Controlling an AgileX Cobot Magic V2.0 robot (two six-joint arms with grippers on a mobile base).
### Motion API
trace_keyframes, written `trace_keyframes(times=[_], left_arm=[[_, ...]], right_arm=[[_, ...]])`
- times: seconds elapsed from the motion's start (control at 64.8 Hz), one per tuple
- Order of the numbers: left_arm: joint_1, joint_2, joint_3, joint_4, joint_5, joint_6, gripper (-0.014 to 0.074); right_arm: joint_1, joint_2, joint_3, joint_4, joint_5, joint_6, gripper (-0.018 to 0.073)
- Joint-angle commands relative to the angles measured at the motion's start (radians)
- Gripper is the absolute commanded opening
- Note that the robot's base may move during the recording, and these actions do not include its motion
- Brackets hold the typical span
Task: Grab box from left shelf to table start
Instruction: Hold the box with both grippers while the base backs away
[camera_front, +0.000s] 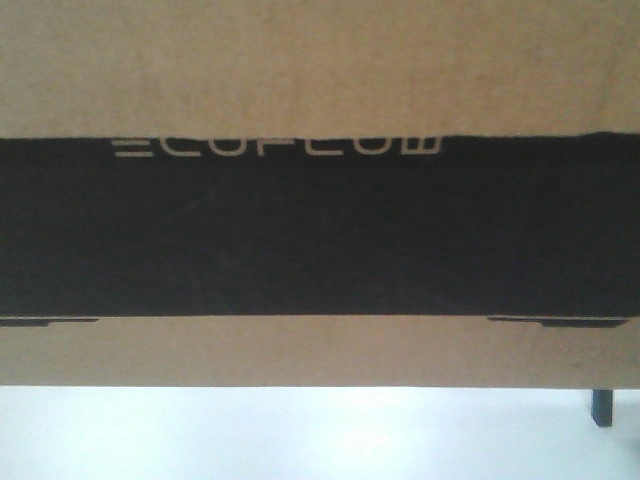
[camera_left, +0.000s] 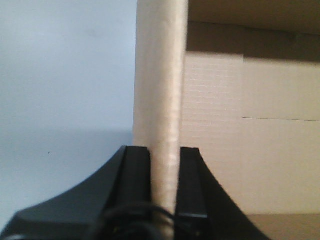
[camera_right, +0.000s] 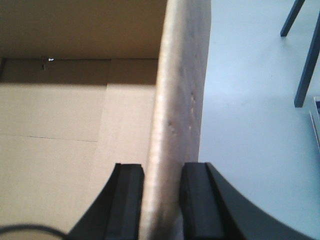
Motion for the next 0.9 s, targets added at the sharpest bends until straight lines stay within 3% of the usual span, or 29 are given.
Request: trace_keyframes(times=[0.0, 0.88], left_arm=[[-0.001, -0.012, -0.037, 0.032, -0.122, -0.013, -0.0102], [-0.001, -0.012, -0.037, 0.032, -0.118, -0.013, -0.0102]], right_arm=[[0.0, -0.004, -0.035, -0.068, -0.109, -0.009, 0.0056], [0.0, -0.004, -0.035, -0.068, -0.098, -0.009, 0.0056]])
